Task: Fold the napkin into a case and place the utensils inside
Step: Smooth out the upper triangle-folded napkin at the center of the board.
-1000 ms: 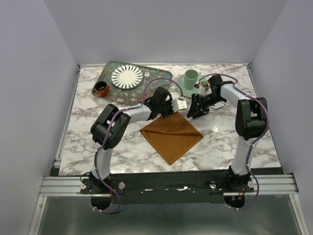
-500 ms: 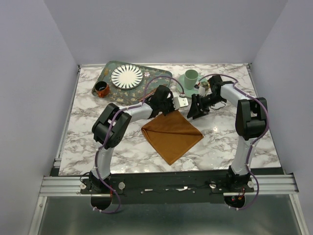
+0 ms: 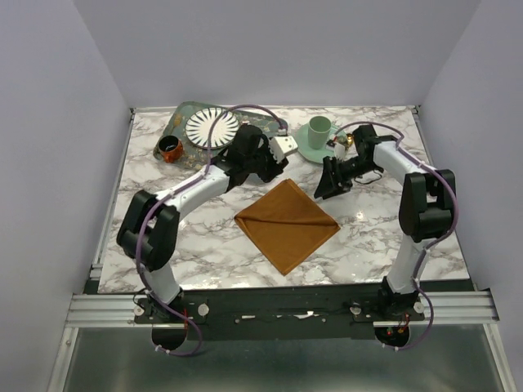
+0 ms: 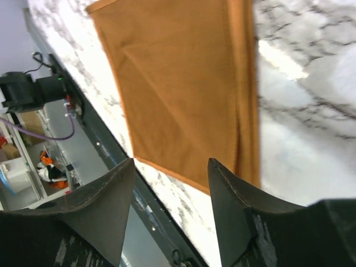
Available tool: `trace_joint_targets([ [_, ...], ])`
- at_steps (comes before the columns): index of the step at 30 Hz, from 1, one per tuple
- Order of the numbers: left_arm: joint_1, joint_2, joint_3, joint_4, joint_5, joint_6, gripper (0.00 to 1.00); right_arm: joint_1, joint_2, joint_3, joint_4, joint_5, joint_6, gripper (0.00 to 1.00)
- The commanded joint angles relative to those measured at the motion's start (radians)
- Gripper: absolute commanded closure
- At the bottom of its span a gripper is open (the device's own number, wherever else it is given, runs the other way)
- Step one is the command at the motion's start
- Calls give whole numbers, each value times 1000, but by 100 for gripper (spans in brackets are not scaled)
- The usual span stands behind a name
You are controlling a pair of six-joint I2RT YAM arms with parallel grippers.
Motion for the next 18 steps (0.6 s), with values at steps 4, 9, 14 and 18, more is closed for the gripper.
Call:
trace_joint_targets([
  [4,122,-192,-103,-144,357,-528,22,12,-155,-143,31,-203,27,31],
  [9,167,-261,-321,121,545,-887,1,49,-182,-216,141,-314,108,13],
  [14,167,-237,-441,371,567,-1149,1,121,-147,-216,244,-346,237,3],
  [18,168,-174,-504,540,557,-1272,1,161,-74,-211,345,-350,312,2],
])
